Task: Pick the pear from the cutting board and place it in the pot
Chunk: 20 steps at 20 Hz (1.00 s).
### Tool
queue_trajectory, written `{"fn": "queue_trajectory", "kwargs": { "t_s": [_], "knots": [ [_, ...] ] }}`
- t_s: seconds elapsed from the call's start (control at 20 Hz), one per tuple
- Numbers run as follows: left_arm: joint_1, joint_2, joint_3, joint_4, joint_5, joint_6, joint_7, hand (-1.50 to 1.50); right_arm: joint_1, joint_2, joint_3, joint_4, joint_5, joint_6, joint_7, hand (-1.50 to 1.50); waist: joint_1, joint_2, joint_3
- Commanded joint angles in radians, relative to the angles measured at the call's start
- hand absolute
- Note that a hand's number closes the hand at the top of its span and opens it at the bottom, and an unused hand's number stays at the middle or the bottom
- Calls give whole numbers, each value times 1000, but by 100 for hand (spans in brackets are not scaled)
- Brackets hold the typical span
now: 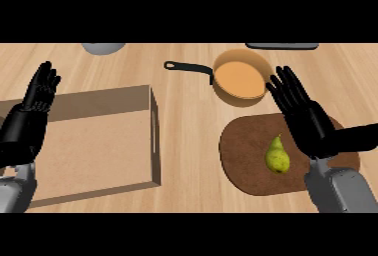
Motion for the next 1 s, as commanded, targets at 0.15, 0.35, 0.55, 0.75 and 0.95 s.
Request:
{"fn": "queue_trajectory", "kwargs": {
  "t_s": [0.15,0.35,0.55,0.75,0.95],
  "knots": [
    [-35,-55,50,46,57,47,115,0,-44,-192,-185,318,-7,130,-53,150,21,17,32],
    [-18,-107,25,42,105,43,160,0,-2,-443,-59,337,353,92,-43,150,34,35,26],
    [-37,-138,14,31,117,72,248,0,-52,-318,-190,668,276,81,-366,-150,36,16,34],
    [28,-131,15,-66,95,93,309,0,-95,-338,-206,755,280,200,-542,-150,22,3,31],
    [-47,-111,52,-2,107,58,319,0,-203,-456,-178,787,307,360,-441,-150,15,3,30]
  ]
}}
